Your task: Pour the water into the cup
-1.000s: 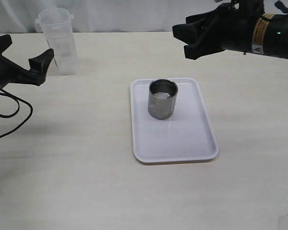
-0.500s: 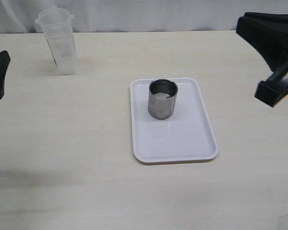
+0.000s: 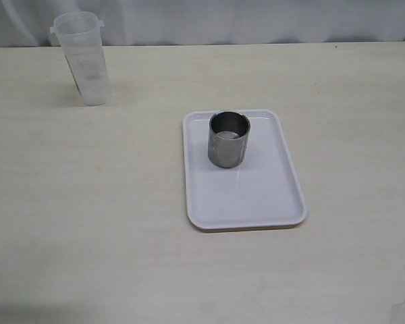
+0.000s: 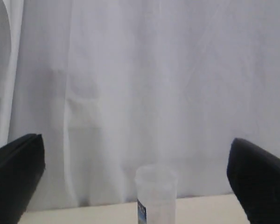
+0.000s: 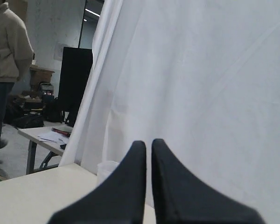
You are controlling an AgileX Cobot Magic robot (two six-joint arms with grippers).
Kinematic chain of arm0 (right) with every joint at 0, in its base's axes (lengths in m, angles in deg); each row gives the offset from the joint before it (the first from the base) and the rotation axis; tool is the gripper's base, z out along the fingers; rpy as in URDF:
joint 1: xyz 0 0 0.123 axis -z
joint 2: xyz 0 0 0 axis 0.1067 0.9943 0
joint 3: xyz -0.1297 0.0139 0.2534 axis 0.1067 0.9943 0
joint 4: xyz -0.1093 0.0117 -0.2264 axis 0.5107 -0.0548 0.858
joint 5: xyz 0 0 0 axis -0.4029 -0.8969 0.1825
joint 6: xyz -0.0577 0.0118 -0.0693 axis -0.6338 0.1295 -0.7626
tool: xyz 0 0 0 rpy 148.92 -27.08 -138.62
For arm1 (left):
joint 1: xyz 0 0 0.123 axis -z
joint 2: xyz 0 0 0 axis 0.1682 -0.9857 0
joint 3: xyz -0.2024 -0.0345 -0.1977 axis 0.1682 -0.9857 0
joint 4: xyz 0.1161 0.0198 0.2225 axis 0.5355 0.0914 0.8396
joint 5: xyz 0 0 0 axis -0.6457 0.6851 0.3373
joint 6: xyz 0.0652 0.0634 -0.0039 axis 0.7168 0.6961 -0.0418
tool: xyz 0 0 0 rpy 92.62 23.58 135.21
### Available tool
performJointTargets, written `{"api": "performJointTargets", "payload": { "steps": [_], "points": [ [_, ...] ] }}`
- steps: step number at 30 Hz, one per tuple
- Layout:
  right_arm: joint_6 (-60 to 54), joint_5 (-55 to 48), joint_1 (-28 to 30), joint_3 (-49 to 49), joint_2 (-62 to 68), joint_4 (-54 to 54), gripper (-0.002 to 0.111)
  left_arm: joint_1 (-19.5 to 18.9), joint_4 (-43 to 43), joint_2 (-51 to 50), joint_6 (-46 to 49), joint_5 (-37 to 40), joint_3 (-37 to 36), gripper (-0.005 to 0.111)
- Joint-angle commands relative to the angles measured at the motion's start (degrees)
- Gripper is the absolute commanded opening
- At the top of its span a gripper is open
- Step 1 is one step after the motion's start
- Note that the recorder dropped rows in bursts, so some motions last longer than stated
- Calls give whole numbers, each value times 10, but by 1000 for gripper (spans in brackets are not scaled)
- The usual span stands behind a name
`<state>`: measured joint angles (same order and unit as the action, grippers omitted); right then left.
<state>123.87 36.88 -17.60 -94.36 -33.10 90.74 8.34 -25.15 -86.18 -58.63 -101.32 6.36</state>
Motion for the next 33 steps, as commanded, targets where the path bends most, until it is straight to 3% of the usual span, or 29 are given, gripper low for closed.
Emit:
{"api": "performJointTargets", "payload": {
  "steps": [1, 33],
  "points": [
    [3, -5, 2, 4, -15, 0, 4, -1, -5, 49, -7, 3, -2, 104],
    [3, -5, 2, 4, -17, -2, 4, -1, -3, 69, -7, 1, -2, 104]
  ]
}}
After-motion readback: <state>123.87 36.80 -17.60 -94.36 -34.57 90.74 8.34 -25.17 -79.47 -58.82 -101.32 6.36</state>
